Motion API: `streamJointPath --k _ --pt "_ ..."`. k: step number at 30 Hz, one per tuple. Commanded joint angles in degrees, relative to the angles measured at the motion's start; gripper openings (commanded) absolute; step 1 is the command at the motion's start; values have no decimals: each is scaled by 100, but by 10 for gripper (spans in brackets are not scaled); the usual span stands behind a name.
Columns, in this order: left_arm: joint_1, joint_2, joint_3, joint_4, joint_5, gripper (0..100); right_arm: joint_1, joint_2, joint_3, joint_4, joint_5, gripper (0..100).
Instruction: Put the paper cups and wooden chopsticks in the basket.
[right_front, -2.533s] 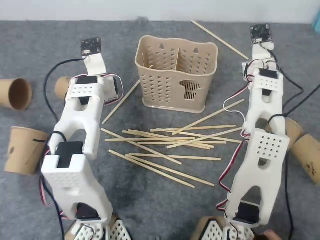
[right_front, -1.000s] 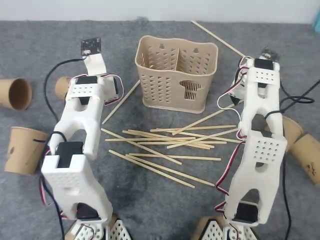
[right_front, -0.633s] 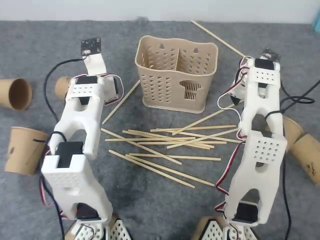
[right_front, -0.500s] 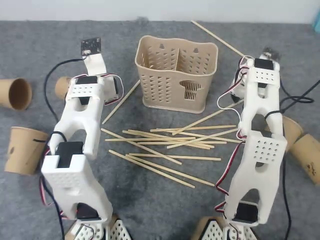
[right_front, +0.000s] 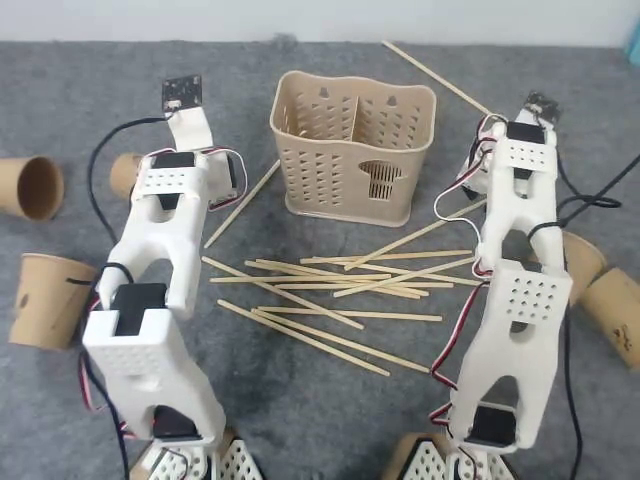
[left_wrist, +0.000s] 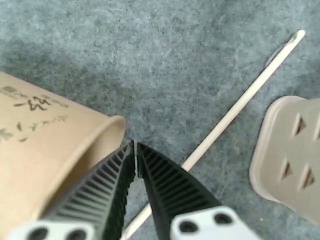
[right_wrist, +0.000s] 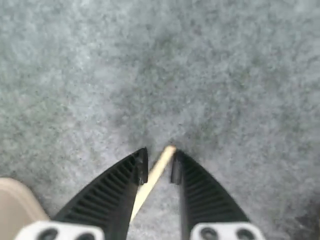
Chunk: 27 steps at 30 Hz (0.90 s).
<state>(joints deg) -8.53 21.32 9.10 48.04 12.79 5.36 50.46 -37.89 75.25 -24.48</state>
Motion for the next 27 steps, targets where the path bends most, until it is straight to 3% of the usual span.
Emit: streamJointPath --k 1,12,27 --pt "9 -70 -145 -97 -9 16 -31 -66 -202 180 484 9" --pt "9 -70 -136 -97 -9 16 998 -848 -1354 1332 607 7" --pt "9 -70 -136 -97 -9 16 1851 -1587 -3490 980 457 7"
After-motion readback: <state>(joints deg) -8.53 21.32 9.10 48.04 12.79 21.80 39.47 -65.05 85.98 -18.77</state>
